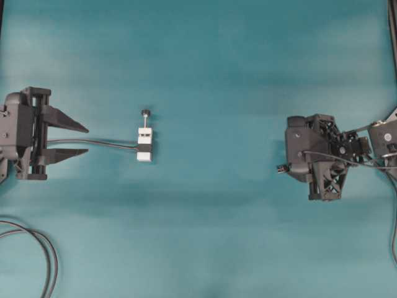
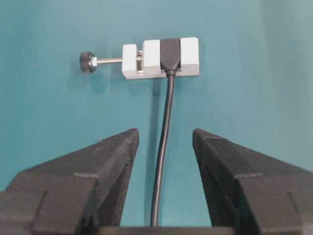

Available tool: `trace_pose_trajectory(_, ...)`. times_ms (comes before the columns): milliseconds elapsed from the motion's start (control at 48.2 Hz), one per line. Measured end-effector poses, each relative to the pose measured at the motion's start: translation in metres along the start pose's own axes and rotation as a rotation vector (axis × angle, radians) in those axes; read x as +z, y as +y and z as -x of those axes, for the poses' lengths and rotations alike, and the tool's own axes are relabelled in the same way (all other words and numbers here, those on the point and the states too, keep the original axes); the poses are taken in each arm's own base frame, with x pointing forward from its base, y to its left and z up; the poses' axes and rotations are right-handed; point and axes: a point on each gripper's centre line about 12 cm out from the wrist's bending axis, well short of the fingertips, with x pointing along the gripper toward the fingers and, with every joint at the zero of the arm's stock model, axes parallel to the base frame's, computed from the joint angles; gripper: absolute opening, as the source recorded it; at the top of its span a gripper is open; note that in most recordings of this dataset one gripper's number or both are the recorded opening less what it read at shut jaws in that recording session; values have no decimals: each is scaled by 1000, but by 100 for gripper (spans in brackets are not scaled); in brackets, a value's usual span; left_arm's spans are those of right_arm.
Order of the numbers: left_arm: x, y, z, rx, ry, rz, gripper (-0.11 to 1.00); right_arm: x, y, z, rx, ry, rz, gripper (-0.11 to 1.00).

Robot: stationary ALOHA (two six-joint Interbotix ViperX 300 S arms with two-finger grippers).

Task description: Insert the USB cable into the female connector supported by the left arm.

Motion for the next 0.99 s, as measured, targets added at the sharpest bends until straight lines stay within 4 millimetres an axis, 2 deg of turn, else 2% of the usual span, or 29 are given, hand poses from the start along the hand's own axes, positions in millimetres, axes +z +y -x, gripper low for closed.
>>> trace_pose_trajectory(62,0,0,0,0,-2,0,56,-3,2,0,4,7,6,22)
trace_pose_trajectory(373,-1,0,0,0,2,2,56,-6,5,0,11,11,18,22)
trace_pose_trajectory(497,-1,0,0,-1,1,-1,56,-2,4,-1,9,7,16,22)
trace_pose_trajectory(663,-2,0,-1,-2,9,0,55,23,-5,0,-13,-33,-23,22)
trace_pose_trajectory(829,-9,-2,-9,-11,59,0,56,53,-23,4,-50,-91,-73,22)
trace_pose_trajectory(995,-9,-2,-17,-6,32,-1,56,72,-25,0,-58,-94,-40,22)
